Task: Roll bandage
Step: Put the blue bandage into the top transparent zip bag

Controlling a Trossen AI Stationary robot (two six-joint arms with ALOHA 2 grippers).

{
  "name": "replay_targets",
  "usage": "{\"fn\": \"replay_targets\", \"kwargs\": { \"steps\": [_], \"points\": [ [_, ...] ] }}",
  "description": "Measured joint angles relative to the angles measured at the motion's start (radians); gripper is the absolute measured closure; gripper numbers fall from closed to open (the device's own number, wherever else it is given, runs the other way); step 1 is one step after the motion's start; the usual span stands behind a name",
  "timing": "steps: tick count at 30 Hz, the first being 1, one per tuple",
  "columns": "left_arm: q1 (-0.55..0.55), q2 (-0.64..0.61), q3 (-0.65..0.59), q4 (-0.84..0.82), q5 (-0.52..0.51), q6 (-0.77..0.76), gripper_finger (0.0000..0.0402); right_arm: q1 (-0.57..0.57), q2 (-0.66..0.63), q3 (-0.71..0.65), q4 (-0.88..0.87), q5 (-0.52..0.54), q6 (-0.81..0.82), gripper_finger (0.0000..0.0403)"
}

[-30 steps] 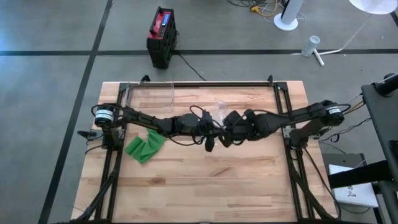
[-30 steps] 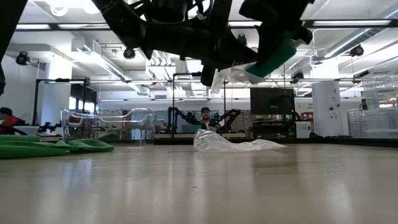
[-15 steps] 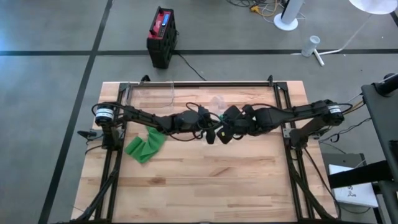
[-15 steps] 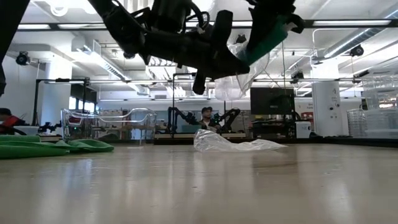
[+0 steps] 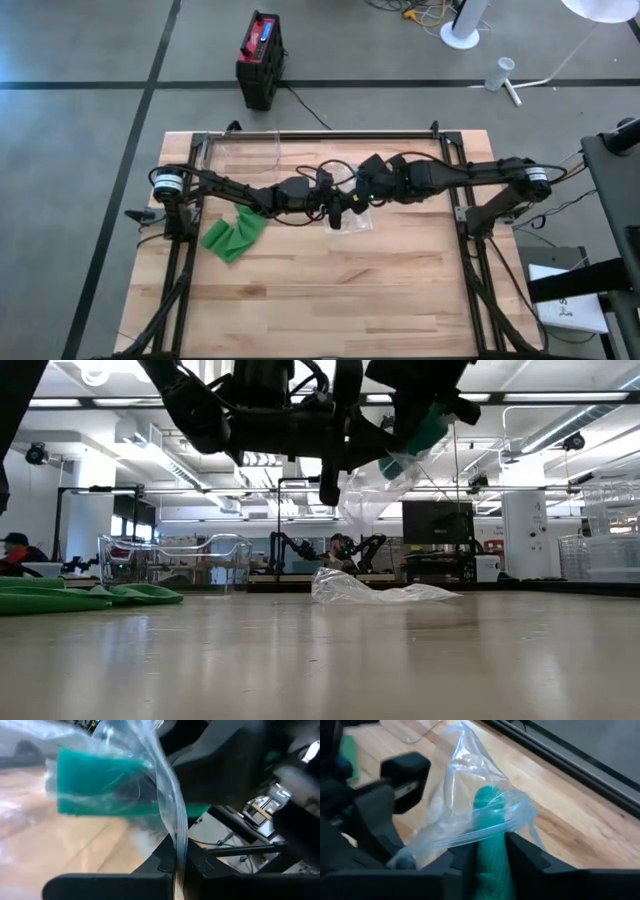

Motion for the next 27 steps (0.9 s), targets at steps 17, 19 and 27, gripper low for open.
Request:
{"fn": "replay_targets", "kwargs": {
  "steps": [17,19,27],
  "points": [
    [0.053,-0.011,-0.014,0.064,0.224,-0.145,0.0401,0.013,-0.066,0.126,-0.074,-0.083,-0.12,0.015],
    [0.083,-0.036,-0.015,0.061,0.297,-0.162,0.0401,0.037,-0.104,0.145,-0.076,-0.078,-0.127,0.0147],
    [0.243,-0.245,-0.022,-0.265,0.395,-0.008,0.0401,0.216,-0.248,0.127,-0.088,-0.102,-0.122,0.0165]
  ]
}}
